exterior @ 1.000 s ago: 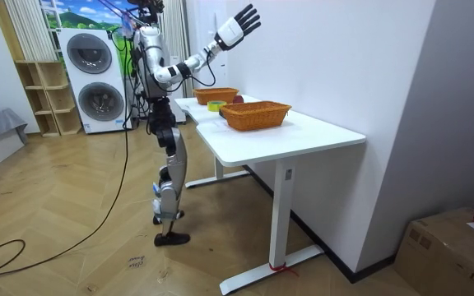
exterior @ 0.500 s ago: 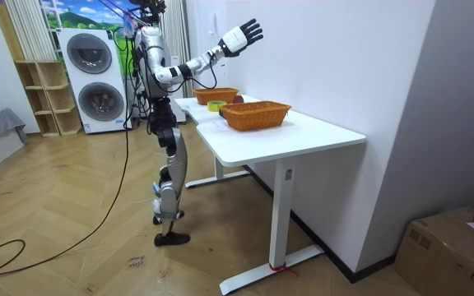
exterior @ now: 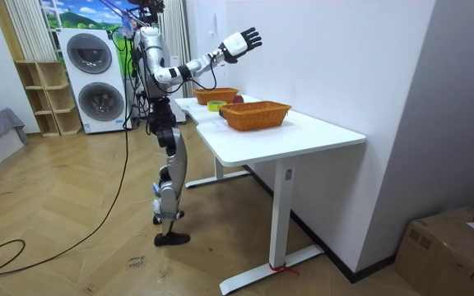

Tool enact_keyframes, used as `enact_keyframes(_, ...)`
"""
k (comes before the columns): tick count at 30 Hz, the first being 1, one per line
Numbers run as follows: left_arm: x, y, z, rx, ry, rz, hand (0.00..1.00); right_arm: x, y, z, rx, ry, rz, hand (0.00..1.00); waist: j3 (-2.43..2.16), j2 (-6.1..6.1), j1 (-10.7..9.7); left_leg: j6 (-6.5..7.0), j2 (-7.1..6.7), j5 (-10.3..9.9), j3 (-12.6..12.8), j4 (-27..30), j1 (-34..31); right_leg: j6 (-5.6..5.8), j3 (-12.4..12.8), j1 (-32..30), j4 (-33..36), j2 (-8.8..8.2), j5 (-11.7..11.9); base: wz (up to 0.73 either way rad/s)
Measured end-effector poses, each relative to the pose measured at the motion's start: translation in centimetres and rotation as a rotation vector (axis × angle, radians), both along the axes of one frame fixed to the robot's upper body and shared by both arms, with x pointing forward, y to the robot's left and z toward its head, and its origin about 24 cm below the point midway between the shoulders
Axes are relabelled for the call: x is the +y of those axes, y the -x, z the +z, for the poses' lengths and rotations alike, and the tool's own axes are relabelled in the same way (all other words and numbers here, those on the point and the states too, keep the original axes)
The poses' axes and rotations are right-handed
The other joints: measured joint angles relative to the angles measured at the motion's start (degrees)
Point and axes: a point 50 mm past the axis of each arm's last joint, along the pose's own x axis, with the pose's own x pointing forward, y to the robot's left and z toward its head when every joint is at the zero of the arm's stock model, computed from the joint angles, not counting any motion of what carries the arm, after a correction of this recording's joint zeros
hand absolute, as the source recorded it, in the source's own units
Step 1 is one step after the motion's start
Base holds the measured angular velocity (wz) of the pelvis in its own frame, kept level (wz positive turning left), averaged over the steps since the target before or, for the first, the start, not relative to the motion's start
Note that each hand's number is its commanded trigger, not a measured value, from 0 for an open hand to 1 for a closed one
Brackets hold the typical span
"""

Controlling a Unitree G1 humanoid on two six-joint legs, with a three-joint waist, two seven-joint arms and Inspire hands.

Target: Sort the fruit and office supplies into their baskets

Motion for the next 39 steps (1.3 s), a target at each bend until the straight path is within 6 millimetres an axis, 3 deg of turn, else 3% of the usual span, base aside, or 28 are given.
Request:
enact_keyframes(7, -0.1, -0.2, 0.0, 0.004, -0.001, -0.032, 0.0, 1.0, -0.3, -1.1, 0.072, 0.066, 0.067, 0.0, 0.04, -0.19, 0.02, 0.0, 0.01, 0.0, -0.12, 0.07, -0.05, 0.0, 0.11, 0.0, -0.02, 0.02, 0.0, 0.0)
enact_keyframes(12, -0.2, -0.9, 0.0, -0.005, 0.0, -0.05, 0.0, 1.7, -0.8, -3.6, 0.223, 0.15, 0.122, 0.0, 0.16, -0.46, 0.94, 0.0, 0.01, 0.0, -0.01, 0.15, -0.06, 0.0, 0.48, -0.15, 0.01, 0.01, 0.0, -0.02)
enact_keyframes(22, -0.1, -1.2, 0.0, -0.007, 0.012, -0.051, 0.0, 2.3, -0.8, -3.9, 0.271, 0.197, 0.2, 0.0, 0.14, -0.69, 1.62, 0.0, 0.01, 0.0, -0.19, 0.35, -0.1, 0.0, 0.45, -0.01, 0.0, -0.05, 0.0, 0.0)
enact_keyframes(30, 0.0, -2.4, 0.1, -0.026, 0.028, -0.067, 0.0, 2.6, -0.8, -4.4, 0.326, 0.237, 0.258, 0.0, 0.34, -0.19, 1.68, -0.01, 0.0, -0.01, -0.64, 0.62, -0.5, -0.05, -0.06, -0.03, 0.01, -0.01, 0.04, 0.02)
enact_keyframes(39, 0.1, -2.3, 0.1, -0.021, 0.029, -0.066, 0.0, 2.4, -0.7, -5.7, 0.43, 0.32, 0.285, 0.0, 0.14, -0.03, 1.74, -0.01, -0.07, 0.0, -0.72, 0.55, -0.87, -0.06, 0.09, -0.42, -0.05, 0.02, 0.04, 0.0)
